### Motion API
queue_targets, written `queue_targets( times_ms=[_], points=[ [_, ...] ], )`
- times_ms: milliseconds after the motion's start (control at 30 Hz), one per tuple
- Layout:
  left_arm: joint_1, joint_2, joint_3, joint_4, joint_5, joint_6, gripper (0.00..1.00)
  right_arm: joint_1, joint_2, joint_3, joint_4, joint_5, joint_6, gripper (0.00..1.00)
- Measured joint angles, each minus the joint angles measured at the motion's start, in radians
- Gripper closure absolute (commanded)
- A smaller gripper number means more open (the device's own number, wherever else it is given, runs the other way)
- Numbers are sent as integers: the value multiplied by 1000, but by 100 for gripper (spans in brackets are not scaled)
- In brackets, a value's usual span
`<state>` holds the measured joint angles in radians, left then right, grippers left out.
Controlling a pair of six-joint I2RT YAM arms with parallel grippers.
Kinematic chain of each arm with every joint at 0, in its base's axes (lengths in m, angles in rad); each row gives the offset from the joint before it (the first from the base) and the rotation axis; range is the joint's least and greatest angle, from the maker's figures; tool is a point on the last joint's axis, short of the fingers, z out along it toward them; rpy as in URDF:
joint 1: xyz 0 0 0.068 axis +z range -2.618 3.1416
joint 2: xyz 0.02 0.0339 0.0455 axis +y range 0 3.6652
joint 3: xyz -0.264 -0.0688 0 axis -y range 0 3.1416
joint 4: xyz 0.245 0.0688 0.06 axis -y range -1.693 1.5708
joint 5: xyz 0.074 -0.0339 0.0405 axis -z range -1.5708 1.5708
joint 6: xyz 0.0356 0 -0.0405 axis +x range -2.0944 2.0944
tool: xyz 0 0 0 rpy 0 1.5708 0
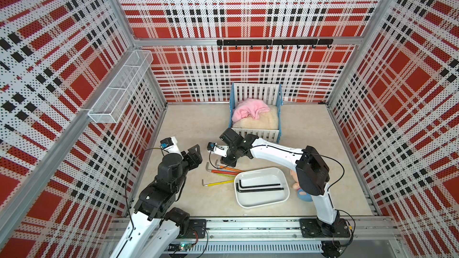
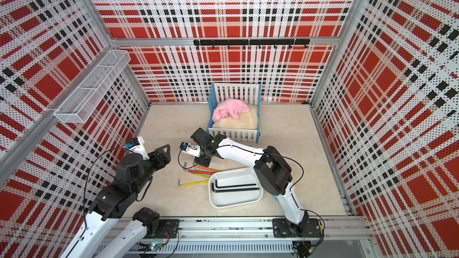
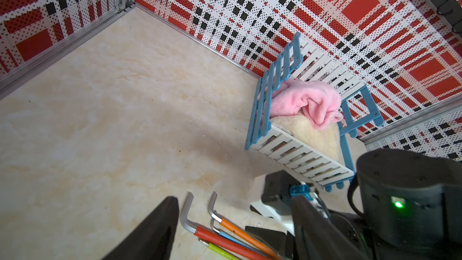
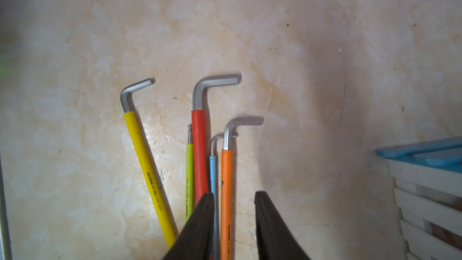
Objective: Put the hex key on the desktop into the storage box
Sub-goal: Pick up the Allen key from the center of the board.
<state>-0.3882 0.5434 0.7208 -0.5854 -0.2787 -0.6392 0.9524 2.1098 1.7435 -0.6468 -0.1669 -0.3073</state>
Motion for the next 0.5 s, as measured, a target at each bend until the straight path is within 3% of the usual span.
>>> queue_targets(
  times_ms=[500],
  points=[
    [-1, 0, 0, 0, 0, -4, 24, 0, 103, 42, -18, -14, 54, 67]
  ],
)
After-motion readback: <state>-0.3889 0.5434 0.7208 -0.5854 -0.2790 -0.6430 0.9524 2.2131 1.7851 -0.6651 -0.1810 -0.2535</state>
